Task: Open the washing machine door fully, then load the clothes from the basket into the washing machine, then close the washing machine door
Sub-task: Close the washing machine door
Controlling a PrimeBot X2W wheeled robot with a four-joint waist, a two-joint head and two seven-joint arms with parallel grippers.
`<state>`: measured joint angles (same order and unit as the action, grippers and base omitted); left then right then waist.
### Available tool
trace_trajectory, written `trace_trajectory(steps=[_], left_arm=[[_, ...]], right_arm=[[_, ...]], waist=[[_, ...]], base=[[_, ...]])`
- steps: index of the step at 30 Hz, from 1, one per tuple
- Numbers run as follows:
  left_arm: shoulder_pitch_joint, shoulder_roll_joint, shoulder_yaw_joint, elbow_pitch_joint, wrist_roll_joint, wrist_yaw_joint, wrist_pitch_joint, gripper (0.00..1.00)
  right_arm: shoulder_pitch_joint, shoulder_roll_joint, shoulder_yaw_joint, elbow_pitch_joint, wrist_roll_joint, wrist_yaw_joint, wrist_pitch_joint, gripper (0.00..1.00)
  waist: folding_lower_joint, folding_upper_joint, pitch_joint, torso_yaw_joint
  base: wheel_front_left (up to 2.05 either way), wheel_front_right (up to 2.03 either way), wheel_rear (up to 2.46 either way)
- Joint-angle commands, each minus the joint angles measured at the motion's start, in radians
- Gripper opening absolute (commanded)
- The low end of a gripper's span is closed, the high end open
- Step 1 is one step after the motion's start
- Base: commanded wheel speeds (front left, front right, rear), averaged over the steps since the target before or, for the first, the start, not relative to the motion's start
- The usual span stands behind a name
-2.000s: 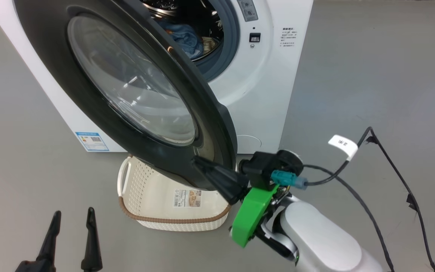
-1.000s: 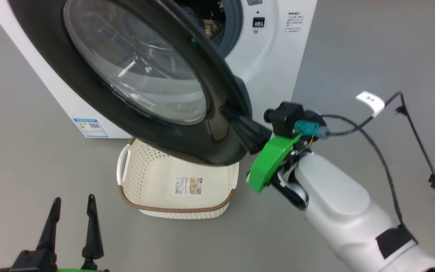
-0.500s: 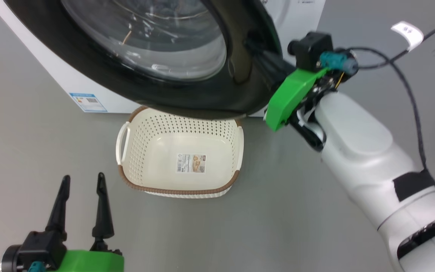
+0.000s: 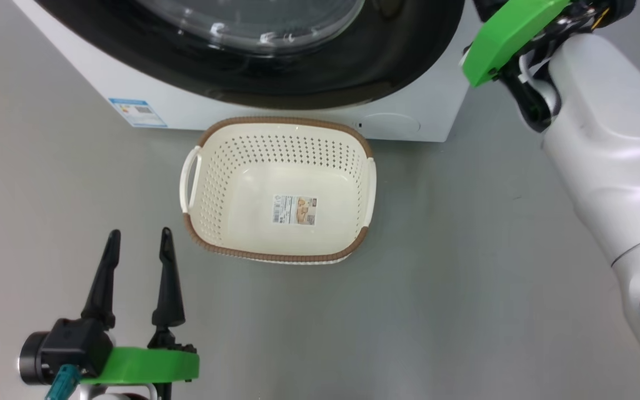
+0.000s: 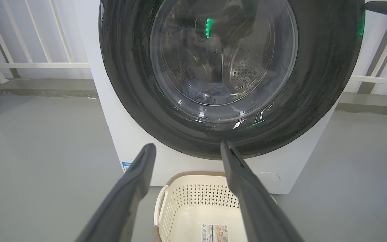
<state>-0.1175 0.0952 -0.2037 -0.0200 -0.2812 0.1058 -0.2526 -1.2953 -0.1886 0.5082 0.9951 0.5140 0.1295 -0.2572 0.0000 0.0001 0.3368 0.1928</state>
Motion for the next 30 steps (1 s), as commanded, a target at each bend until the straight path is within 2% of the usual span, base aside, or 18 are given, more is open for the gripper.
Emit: trace_trajectory(steps=[1,20,30], left_arm=[[-0.032,0.01,0.04,-0.017,0.012,-0.009,-0.009,1.0],[-0.057,-0.033,0.072,0.005,0.052,-0.058,-0.009,1.0],[-0.047,-0.04,0.088,0.018,0.069,-0.068,-0.009,1.0]], right_arm=[[-0.015,0.016,-0.003,-0.013,0.004,0.001,-0.004,0.0],[-0.048,-0.021,-0.041,-0.004,-0.034,0.001,-0.004,0.0],[0.036,-0.014,-0.007,-0.067,-0.04,0.001,-0.004,0.0]], waist=[[0.0,-0.0001,0.017,0.015],[0.0,-0.0001,0.048,0.044],[0.0,-0.0001,0.014,0.024]], base=[[0.0,0.0,0.0],[0.0,0.0,0.0],[0.0,0.0,0.0]])
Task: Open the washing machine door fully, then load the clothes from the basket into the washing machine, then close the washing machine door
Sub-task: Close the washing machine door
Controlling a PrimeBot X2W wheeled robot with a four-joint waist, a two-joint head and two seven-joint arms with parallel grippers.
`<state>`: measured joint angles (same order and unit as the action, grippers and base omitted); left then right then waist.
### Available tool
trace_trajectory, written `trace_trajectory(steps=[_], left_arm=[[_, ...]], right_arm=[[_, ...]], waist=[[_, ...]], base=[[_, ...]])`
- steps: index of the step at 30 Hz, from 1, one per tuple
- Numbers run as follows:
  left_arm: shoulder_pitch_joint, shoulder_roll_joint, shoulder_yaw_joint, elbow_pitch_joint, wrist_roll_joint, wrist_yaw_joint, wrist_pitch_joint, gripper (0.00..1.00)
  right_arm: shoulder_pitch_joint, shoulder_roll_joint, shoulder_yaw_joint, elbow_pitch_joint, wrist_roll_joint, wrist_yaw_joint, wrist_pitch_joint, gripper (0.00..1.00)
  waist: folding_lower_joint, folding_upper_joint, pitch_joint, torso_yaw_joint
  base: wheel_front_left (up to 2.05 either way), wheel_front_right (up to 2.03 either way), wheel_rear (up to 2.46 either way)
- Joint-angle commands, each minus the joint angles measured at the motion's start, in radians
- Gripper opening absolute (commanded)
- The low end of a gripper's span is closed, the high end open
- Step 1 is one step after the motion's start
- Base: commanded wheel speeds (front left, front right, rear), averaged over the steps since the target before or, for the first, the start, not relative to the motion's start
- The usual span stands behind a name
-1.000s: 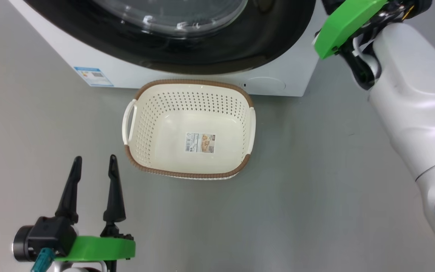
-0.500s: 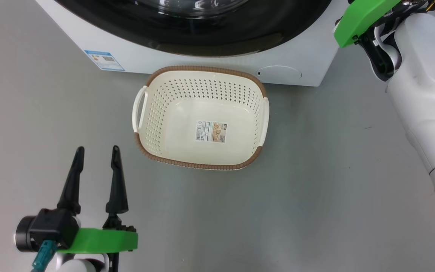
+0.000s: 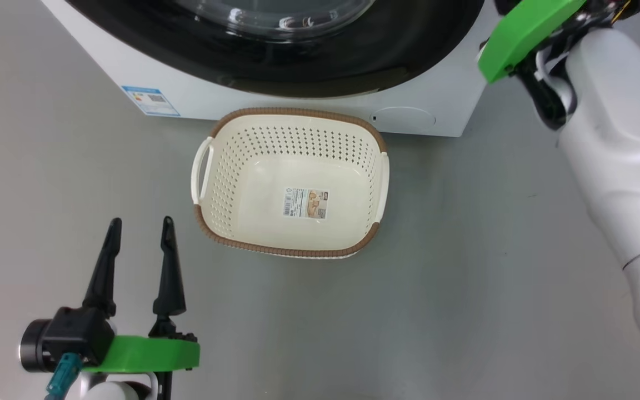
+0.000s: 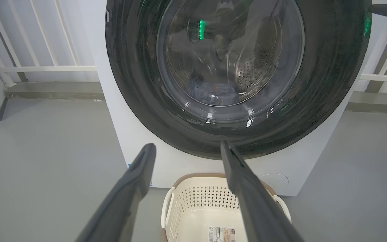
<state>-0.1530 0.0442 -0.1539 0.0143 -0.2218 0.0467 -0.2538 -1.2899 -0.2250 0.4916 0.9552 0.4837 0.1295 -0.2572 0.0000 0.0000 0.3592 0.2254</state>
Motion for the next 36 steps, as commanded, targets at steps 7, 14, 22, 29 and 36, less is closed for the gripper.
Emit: trace_trajectory(steps=[7,14,22,29,36], left_arm=[[0.003,0.01,0.053,-0.011,0.019,-0.017,-0.008,1.0],[0.024,0.009,0.067,-0.003,0.027,-0.026,-0.008,1.0],[0.052,0.014,0.078,0.012,0.032,-0.037,-0.008,1.0],[0.088,0.029,0.083,0.027,0.027,-0.045,-0.008,1.0],[0.119,0.041,0.082,0.034,0.022,-0.046,-0.002,1.0]], right_arm=[[0.182,0.006,0.029,-0.148,-0.004,0.001,-0.005,0.0],[0.379,-0.026,-0.027,-0.316,-0.013,0.001,-0.005,0.0],[0.645,-0.045,-0.142,-0.529,-0.078,0.001,-0.005,0.84],[0.831,-0.031,-0.238,-0.615,-0.118,0.001,-0.005,1.0],[0.961,-0.005,-0.304,-0.677,-0.151,0.001,-0.005,1.0]], waist=[[0.0,0.0,-0.051,-0.04],[0.0,0.0,-0.103,-0.077],[0.0,0.0,-0.171,-0.106],[0.0,0.0,-0.226,-0.131],[0.0,0.0,-0.267,-0.154]], base=[[0.0,0.0,0.0],[0.0,0.0,0.0],[0.0,0.0,0.0],[0.0,0.0,0.0],[0.0,0.0,0.0]])
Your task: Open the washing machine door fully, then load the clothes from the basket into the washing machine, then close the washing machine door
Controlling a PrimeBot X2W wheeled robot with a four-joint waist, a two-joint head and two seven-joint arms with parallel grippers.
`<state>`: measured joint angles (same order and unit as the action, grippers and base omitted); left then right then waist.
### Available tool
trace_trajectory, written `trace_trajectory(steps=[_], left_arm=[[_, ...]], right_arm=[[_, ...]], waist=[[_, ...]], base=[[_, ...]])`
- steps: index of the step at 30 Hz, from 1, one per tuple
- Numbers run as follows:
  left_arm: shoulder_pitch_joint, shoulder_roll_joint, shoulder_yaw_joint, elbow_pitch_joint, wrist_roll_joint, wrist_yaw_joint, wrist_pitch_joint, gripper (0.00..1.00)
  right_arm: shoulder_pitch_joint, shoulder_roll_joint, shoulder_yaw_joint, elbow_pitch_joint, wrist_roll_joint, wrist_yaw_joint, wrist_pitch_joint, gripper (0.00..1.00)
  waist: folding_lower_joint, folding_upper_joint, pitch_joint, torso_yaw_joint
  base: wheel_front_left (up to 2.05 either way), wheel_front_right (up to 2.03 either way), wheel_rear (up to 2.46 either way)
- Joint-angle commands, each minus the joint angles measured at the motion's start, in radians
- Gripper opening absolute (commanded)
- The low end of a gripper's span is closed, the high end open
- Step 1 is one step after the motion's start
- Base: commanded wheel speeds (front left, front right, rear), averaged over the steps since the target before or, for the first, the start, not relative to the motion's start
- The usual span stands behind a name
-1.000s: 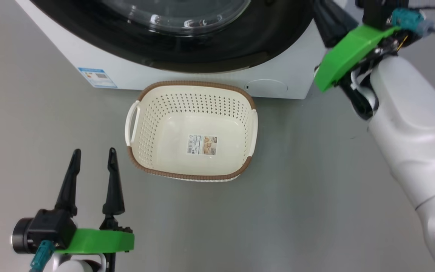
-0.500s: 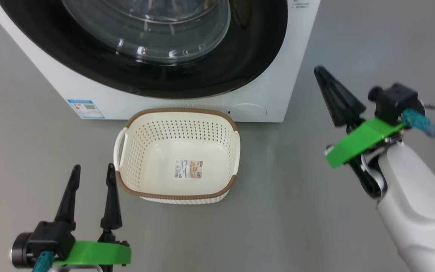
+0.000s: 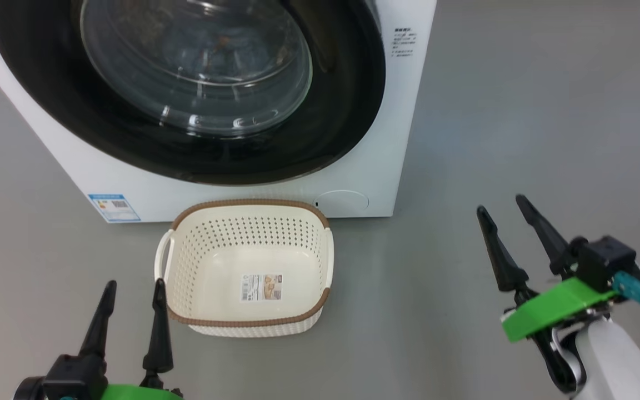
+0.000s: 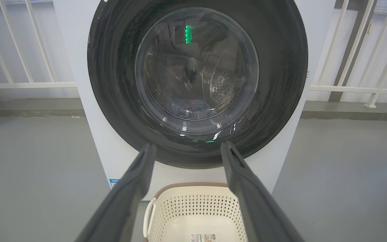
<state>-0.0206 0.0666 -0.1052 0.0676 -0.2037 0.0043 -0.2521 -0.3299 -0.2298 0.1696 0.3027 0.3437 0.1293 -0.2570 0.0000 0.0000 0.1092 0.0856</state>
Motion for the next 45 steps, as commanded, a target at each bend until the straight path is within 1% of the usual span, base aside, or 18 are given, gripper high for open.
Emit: trace_trajectory(steps=[1,8,14,18,22,28,45], left_arm=[[-0.009,0.02,0.033,-0.019,0.002,-0.003,-0.003,1.0],[0.027,0.028,0.03,-0.019,-0.007,-0.002,0.009,1.0],[0.059,0.033,0.031,-0.026,-0.015,0.004,0.017,1.0],[0.074,0.038,0.03,-0.035,-0.02,0.007,0.024,1.0],[0.079,0.041,0.026,-0.039,-0.022,0.01,0.028,1.0],[0.082,0.042,0.024,-0.039,-0.027,0.015,0.029,1.0],[0.084,0.047,0.016,-0.038,-0.033,0.03,0.027,1.0]], right_arm=[[0.024,0.007,0.006,-0.034,-0.014,0.001,-0.005,1.0],[0.187,0.046,-0.077,-0.11,-0.051,0.001,0.012,1.0],[0.303,0.083,-0.152,-0.211,-0.093,0.001,0.054,1.0],[0.359,0.101,-0.178,-0.293,-0.119,0.001,0.094,1.0],[0.388,0.115,-0.197,-0.339,-0.131,0.001,0.12,1.0],[0.411,0.134,-0.209,-0.367,-0.138,0.001,0.139,1.0],[0.415,0.142,-0.214,-0.374,-0.145,0.001,0.15,1.0]], waist=[[0.0,0.0,-0.024,-0.017],[0.0,0.0,-0.071,-0.028],[0.0,0.0,-0.097,-0.041],[0.0,0.0,-0.107,-0.049],[0.0,0.0,-0.113,-0.05],[0.0,0.0,-0.119,-0.049],[0.0,0.0,-0.123,-0.051]], base=[[0.0,0.0,0.0],[0.0,0.0,0.0],[0.0,0.0,0.0],[0.0,0.0,0.0],[0.0,0.0,0.0],[0.0,0.0,0.0],[0.0,0.0,0.0]])
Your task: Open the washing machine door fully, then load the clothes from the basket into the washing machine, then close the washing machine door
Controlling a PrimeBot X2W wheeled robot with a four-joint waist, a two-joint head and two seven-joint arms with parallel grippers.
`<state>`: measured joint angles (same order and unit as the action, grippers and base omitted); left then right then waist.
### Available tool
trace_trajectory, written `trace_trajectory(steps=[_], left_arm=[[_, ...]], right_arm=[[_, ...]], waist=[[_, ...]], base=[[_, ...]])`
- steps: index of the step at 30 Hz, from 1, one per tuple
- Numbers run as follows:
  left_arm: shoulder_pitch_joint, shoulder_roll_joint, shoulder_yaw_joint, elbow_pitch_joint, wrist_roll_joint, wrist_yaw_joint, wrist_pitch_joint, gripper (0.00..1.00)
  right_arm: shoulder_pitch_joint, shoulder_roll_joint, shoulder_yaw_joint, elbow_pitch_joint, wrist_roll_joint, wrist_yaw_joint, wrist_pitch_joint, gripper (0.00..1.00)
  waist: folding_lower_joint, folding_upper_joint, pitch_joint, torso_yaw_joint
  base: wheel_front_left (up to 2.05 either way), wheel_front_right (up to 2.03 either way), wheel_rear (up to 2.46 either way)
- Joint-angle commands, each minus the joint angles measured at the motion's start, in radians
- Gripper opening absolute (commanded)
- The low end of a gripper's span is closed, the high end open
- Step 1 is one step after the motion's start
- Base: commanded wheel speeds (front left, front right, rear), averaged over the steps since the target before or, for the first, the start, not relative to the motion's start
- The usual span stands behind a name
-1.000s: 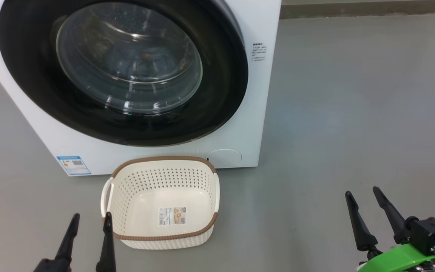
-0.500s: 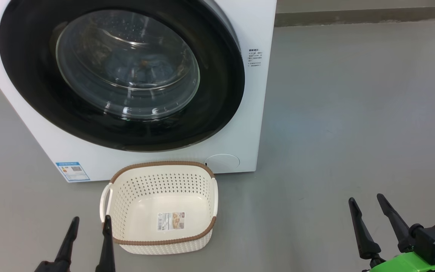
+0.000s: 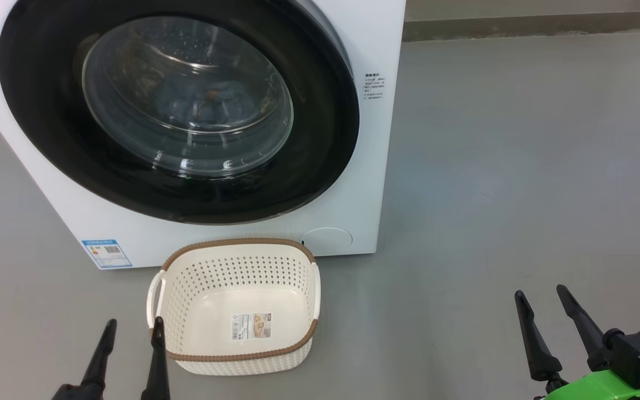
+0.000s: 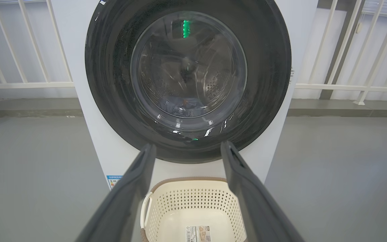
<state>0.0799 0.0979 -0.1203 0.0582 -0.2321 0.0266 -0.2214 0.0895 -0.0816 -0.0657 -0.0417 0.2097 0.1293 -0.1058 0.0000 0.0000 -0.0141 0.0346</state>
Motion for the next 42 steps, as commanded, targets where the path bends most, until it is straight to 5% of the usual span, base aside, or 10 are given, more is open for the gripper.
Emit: trace_trajectory(steps=[1,18,19,30,42], left_arm=[[-0.017,0.017,0.031,-0.029,-0.005,0.009,-0.004,1.0],[-0.019,0.022,0.022,-0.026,-0.005,0.025,-0.013,1.0],[0.0,0.005,-0.009,0.0,-0.002,0.014,-0.002,0.0],[0.004,-0.016,-0.002,0.053,-0.081,0.004,0.019,0.0],[-0.016,-0.018,0.019,0.067,-0.203,-0.011,0.047,0.0]], right_arm=[[-0.005,-0.007,0.022,-0.028,-0.01,0.001,-0.001,1.0],[-0.009,-0.008,0.028,-0.026,-0.006,0.001,0.003,1.0],[0.0,0.0,0.002,0.001,-0.001,0.0,0.003,0.0],[-0.003,0.01,0.001,0.065,0.081,0.0,0.015,0.0],[-0.023,0.01,-0.001,0.087,0.205,0.0,0.032,0.0]], waist=[[0.0,0.0,0.001,0.001],[0.0,0.0,0.005,0.004],[0.0,0.0,0.005,0.004],[0.0023,0.0,0.003,0.001],[0.0,0.0,0.007,-0.002]], base=[[0.0,0.0,0.0],[0.0,0.0,0.0],[0.0,0.0,0.0],[0.0,0.0,0.0],[0.0,0.0,0.0]])
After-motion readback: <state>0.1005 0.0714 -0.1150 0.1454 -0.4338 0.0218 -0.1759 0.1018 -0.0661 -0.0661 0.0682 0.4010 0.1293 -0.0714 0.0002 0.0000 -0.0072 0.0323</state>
